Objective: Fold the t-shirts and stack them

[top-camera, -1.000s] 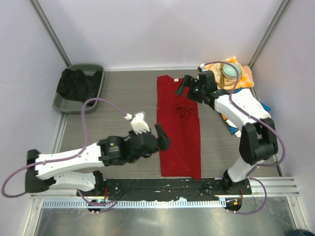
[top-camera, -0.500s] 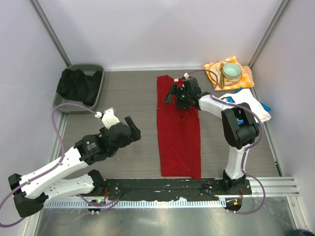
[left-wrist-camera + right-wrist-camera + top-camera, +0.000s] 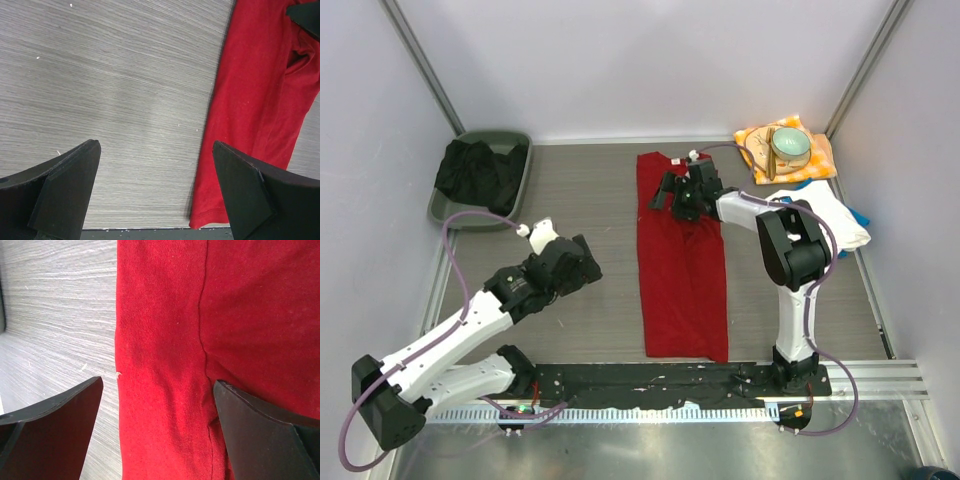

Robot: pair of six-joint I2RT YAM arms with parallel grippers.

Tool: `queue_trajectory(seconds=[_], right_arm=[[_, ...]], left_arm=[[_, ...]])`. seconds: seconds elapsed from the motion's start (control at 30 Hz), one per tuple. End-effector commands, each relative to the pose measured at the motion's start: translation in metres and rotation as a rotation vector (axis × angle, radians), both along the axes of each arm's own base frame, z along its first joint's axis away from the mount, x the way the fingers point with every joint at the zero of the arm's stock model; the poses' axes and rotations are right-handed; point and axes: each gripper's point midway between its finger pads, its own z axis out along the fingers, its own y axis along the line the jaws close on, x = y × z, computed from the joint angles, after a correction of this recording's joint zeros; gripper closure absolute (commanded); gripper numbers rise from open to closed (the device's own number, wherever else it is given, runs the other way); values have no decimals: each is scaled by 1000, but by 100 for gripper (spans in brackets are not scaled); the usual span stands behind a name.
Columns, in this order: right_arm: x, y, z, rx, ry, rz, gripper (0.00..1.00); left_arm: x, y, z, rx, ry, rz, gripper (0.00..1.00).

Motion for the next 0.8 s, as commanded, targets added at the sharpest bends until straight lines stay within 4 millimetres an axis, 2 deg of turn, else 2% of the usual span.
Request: queue_trajectory(seconds=[0.0, 0.07, 0.13, 0.17, 0.23, 0.27, 0.33, 0.37, 0.43, 0.47, 0.53, 0.67, 0.73, 0.77], right_arm=[[7, 11, -21, -8, 10, 19, 0], [13, 17, -21, -5, 4, 20, 0], [14, 22, -32, -9, 22, 25, 0], [21, 26, -28, 1, 10, 21, 0], [24, 31, -38, -2, 30, 20, 0], [32, 35, -31, 9, 12, 18, 0], [35, 40, -39, 7, 25, 16, 0], [44, 46, -31, 19, 5, 15, 0], [47, 53, -37, 21, 21, 13, 0], [55, 58, -28, 31, 1, 10, 0], [57, 64, -30, 31, 6, 7, 0], [66, 81, -9, 27, -36, 14, 0], [70, 81, 4, 24, -63, 2, 0], [72, 79, 21, 28, -92, -3, 0]], left_arm=[[11, -2, 1, -34, -15, -13, 0], [16, 0, 0, -39, -20, -4, 0], [19, -1, -2, -48, -8, -9, 0], [22, 1, -2, -46, -7, -8, 0], [25, 0, -7, -41, 11, -9, 0], [27, 2, -9, -38, 18, -7, 0], [31, -2, -16, -42, 33, -14, 0], [34, -1, -18, -42, 40, -7, 0], [37, -4, -26, -42, 61, -14, 0], [38, -5, -28, -48, 70, -17, 0], [38, -7, -35, -48, 85, -20, 0], [36, -9, -43, -66, 98, -16, 0], [34, -11, -47, -87, 105, -5, 0], [33, -13, -48, -101, 106, -12, 0]])
